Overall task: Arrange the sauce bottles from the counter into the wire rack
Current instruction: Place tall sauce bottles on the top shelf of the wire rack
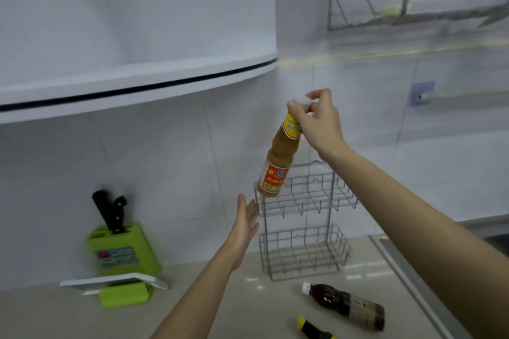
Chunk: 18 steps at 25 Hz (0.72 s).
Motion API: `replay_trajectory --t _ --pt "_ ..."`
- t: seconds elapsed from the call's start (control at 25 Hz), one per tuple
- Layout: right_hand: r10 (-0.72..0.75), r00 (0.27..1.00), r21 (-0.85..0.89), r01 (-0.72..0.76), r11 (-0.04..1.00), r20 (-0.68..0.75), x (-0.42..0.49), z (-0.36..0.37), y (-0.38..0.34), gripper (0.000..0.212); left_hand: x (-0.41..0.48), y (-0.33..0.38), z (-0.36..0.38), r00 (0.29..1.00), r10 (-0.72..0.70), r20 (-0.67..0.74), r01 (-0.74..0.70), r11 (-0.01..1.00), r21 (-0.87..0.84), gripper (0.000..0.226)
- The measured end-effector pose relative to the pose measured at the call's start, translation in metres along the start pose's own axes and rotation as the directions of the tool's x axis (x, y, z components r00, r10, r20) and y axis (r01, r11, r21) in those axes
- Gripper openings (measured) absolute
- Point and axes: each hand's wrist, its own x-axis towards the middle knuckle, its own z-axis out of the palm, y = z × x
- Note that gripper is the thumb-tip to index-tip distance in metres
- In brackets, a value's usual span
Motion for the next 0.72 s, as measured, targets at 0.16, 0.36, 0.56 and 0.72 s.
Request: replay_trajectory --t 0.16,0.36,0.56,0.72 --pt "-0.007 0.992 -0.189 0.031 0.982 0.125 -0.004 0.036 0.029 0.039 0.006 0.001 -0.003 0.999 -0.043 -0.013 0.044 0.995 0.086 0.086" --pt "-0.033 0.977 -0.25 0.087 0.964 0.21 -0.007 0.055 0.043 0.041 0.012 -0.002 -0.005 0.998 -0.055 -0.018 0.057 0.991 0.121 0.087" --pt "-0.093 0.969 -0.256 0.152 0.955 0.228 -0.015 0.061 0.042 0.044 0.009 -0.002 0.004 0.999 -0.018 0.026 0.014 0.99 0.142 0.08" --pt "-0.025 0.944 -0.312 0.134 0.941 0.328 -0.019 0.052 0.052 0.052 0.007 0.0 0.01 1.0 0.001 0.029 -0.005 0.991 0.136 0.077"
